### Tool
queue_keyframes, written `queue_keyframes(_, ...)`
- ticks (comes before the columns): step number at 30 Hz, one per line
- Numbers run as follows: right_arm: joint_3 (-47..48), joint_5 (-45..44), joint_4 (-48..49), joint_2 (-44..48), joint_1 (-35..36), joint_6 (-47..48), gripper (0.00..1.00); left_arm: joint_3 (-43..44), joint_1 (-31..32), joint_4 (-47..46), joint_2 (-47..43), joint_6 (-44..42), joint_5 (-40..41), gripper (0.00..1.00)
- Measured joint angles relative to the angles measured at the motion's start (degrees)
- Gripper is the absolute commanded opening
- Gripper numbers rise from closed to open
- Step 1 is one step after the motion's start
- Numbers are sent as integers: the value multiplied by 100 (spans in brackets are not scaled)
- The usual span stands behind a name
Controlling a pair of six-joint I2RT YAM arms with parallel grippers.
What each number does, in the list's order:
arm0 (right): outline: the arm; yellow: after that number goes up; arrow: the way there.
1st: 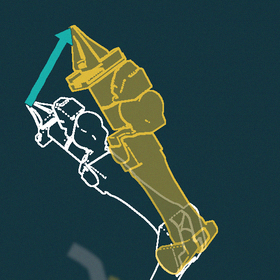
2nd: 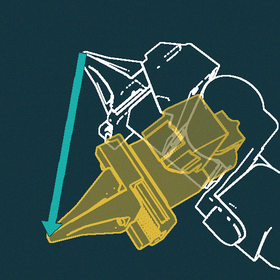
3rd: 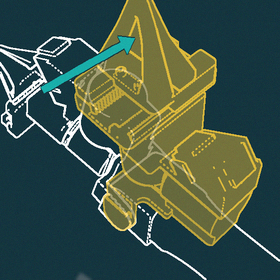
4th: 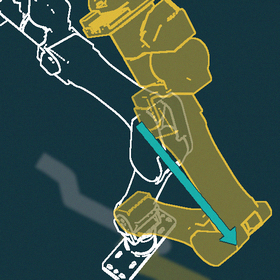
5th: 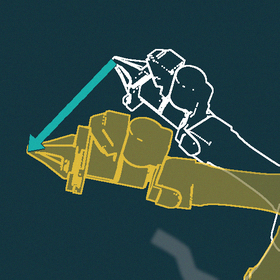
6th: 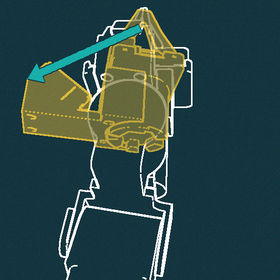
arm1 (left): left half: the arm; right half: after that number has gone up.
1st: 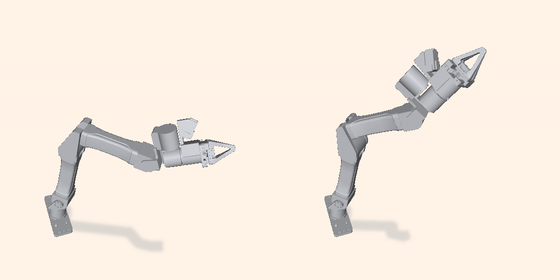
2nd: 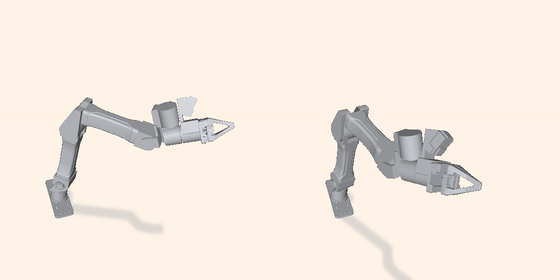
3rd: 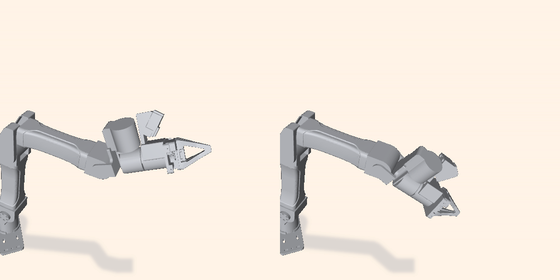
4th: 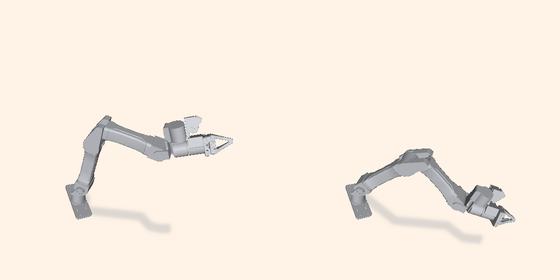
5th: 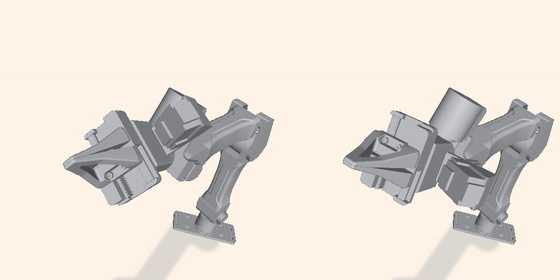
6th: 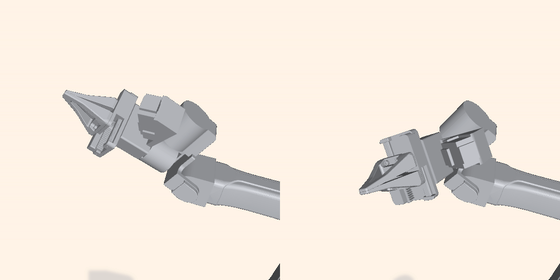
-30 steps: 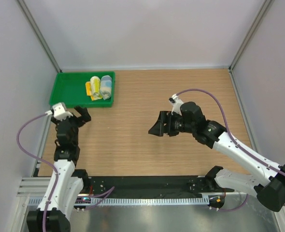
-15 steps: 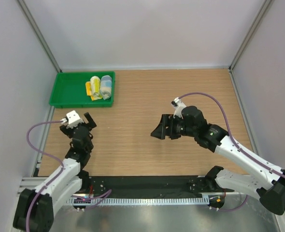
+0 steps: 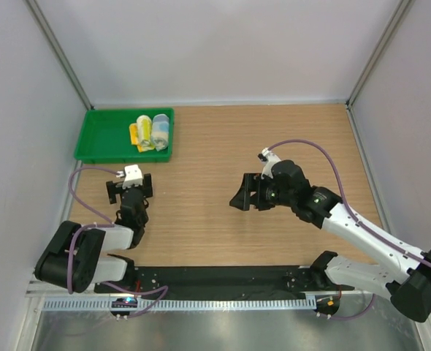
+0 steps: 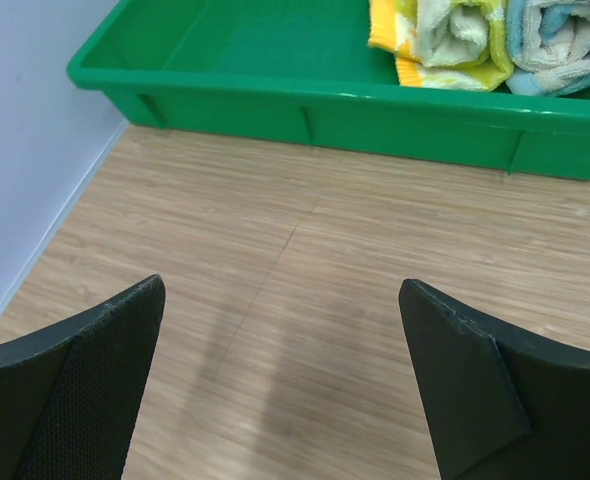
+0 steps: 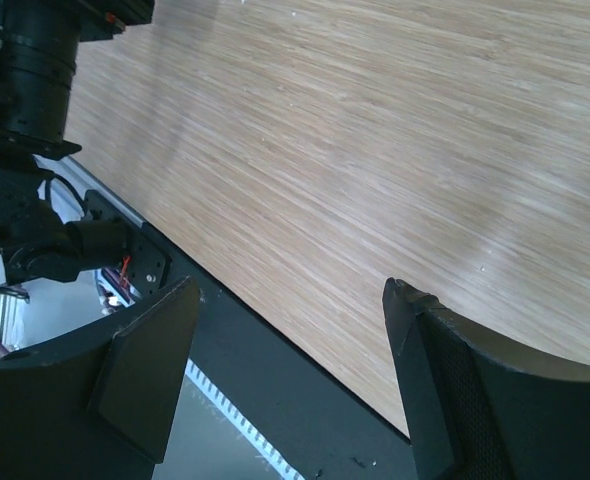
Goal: Roll the towels
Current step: Place the rolled towel into the container
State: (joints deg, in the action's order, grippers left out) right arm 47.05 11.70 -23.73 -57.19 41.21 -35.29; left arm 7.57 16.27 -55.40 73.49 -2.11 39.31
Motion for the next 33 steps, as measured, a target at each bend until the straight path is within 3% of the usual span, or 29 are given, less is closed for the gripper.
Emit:
queue_keyframes(9, 31, 4, 24, -621, 0, 98, 81, 267, -892, 13, 44, -72, -1008, 100)
queue_keyframes(18, 122, 22, -15, -726, 35, 199, 82, 428, -1954, 455, -367, 815, -2415, 100)
queue_keyframes(25, 162, -2, -11, -752, 42, 219, 81, 431, -2081, -11, 295, 1123, -3567, 100)
queue_keyframes(30, 221, -2, 15, -918, 111, 212, 82, 645, -2092, -184, 1237, 1217, -3936, 100)
queue_keyframes(33, 225, -26, 50, -962, 166, 221, 82, 669, -2090, -184, 1283, 1217, -4050, 100)
